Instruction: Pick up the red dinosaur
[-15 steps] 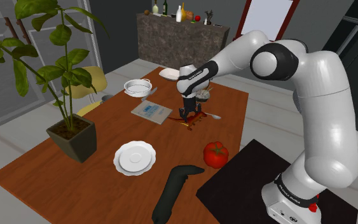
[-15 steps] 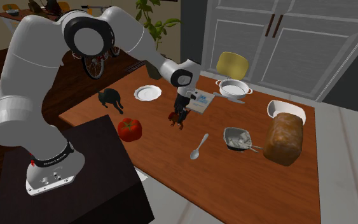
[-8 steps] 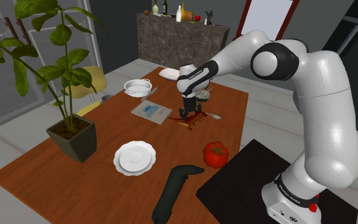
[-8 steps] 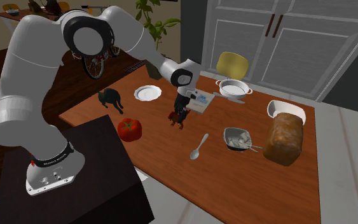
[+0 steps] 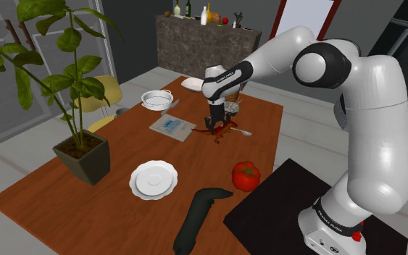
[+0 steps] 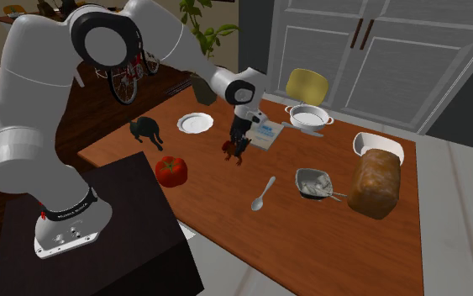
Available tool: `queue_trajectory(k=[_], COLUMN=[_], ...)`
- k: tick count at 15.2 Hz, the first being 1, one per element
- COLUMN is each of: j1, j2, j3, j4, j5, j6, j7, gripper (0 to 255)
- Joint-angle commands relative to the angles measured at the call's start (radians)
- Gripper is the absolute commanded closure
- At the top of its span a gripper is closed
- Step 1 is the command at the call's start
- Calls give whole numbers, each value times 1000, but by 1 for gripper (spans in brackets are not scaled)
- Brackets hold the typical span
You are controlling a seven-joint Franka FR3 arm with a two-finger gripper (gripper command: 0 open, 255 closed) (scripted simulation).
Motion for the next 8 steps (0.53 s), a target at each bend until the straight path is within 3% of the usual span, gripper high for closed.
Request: queue_trajectory(k=[1,8], j1=[0,1], j2=[-24,-68], j3=[-1,-2], j4=[-5,0], j5=[-1,-2], j6=[-19,-68], j7=[-1,-2], gripper=[255,255])
